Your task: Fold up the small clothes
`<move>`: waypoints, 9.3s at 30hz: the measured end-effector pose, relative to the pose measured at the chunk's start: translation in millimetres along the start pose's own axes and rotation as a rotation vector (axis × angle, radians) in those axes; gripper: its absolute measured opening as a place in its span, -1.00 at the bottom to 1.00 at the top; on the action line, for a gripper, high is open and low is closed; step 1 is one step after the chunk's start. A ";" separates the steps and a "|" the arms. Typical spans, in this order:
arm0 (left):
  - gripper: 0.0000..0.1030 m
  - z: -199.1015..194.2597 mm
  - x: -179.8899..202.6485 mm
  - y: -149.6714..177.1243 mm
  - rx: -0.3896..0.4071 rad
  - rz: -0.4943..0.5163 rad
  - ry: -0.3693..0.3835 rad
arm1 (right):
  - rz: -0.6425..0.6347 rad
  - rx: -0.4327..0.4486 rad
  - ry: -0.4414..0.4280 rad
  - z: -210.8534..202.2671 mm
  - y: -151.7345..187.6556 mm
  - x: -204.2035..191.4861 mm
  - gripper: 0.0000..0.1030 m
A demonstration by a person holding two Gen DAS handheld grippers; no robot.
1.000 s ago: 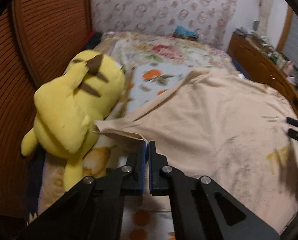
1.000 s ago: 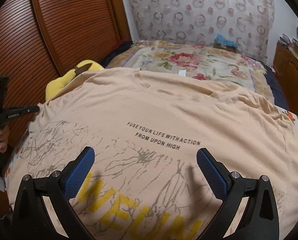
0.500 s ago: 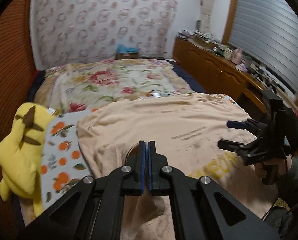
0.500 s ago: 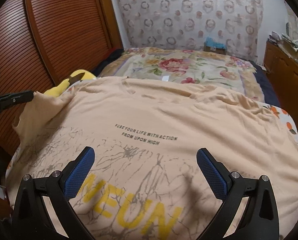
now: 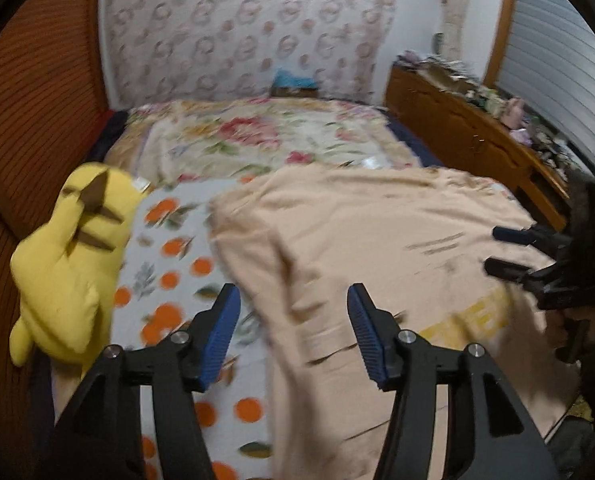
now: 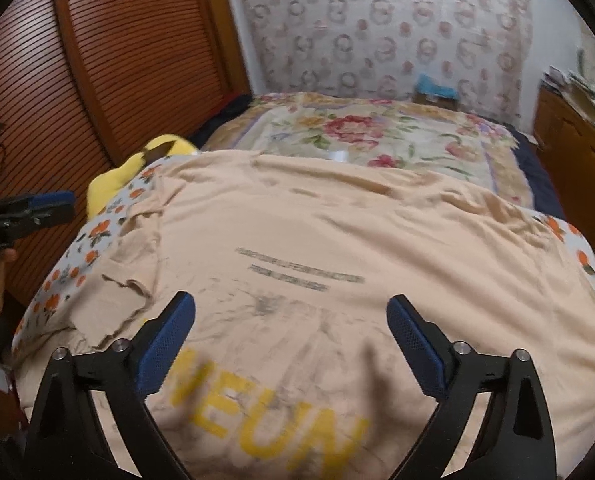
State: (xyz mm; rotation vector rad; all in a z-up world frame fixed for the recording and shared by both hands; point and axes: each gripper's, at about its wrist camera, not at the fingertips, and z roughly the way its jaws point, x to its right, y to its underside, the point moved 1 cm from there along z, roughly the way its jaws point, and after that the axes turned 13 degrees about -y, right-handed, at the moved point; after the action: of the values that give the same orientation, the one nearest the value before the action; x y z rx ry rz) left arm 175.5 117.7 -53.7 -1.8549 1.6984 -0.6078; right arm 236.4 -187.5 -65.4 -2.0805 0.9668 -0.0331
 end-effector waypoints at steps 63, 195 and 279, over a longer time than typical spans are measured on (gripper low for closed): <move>1.00 54.3 -39.1 52.6 -0.082 -0.017 -0.146 | -0.048 -0.037 -0.009 52.5 -25.4 -15.0 -0.23; 1.00 18.9 116.4 17.0 0.005 0.095 0.072 | 0.150 -0.068 0.195 -66.5 53.3 101.4 -0.39; -0.14 120.7 -19.3 -55.9 -0.058 -0.015 -0.064 | 0.101 -0.041 0.325 -39.2 2.4 148.5 0.14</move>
State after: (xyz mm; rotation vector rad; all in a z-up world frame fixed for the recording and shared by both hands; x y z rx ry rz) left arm 294.7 150.9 -106.3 -1.9084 1.6787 -0.5047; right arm 326.3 -310.6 -84.8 -2.0993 1.2750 -0.3093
